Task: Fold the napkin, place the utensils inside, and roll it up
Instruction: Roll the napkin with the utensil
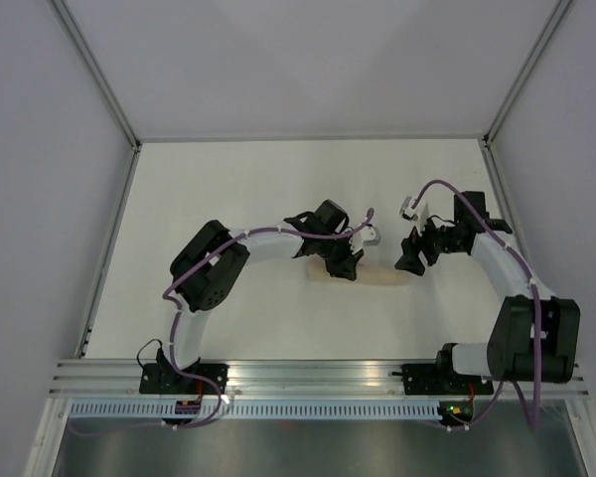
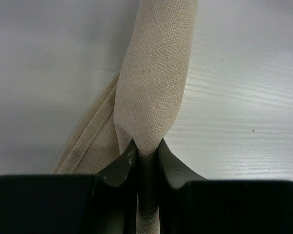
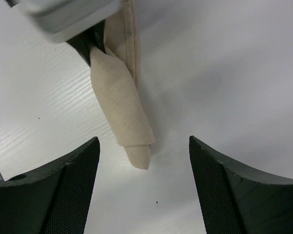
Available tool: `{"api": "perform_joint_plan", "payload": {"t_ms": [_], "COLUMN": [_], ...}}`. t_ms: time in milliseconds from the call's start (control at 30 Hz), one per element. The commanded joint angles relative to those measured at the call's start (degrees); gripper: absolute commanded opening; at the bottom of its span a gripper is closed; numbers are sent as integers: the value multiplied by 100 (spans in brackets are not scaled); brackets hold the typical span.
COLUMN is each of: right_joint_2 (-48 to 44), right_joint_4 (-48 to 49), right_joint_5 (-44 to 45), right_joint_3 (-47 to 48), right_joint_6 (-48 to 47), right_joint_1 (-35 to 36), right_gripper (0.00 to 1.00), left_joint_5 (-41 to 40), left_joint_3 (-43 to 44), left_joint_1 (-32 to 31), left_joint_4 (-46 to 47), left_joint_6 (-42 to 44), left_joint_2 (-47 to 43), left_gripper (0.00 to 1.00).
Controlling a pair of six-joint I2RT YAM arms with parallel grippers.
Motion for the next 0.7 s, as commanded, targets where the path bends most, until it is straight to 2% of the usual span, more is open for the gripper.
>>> {"api": "perform_joint_plan", "payload": {"t_ms": [0,100,233,367,667], "right_joint_2": [-860,-1475,-1854,-1758,-1161], "right_joint_4": [1115,1992,2487,2777,3567], "right_joint_5": [203,932,1732,2452,3385], "right_joint_3": [-767,-1470,-2000,-2246,-2572], "right_joint_6": [-178,-64,-19,-133,-134], "right_joint_1": [349,1034,1922,2642,3469], "right_gripper": [79,80,82,81,79], "left_joint_5": [530,758,969,1066,1190], "left_joint_3": [131,474,1001,1388,1846], "left_joint_1": [98,151,195,230,265], "left_joint_4": [-1214,-1583,-2032,-2392,-2745], "left_joint_6": [-281,-290,-281,-272,-237], "left_joint_2": [601,812,1120,1375,1622], "left_gripper": [13,14,17,18,25]}}
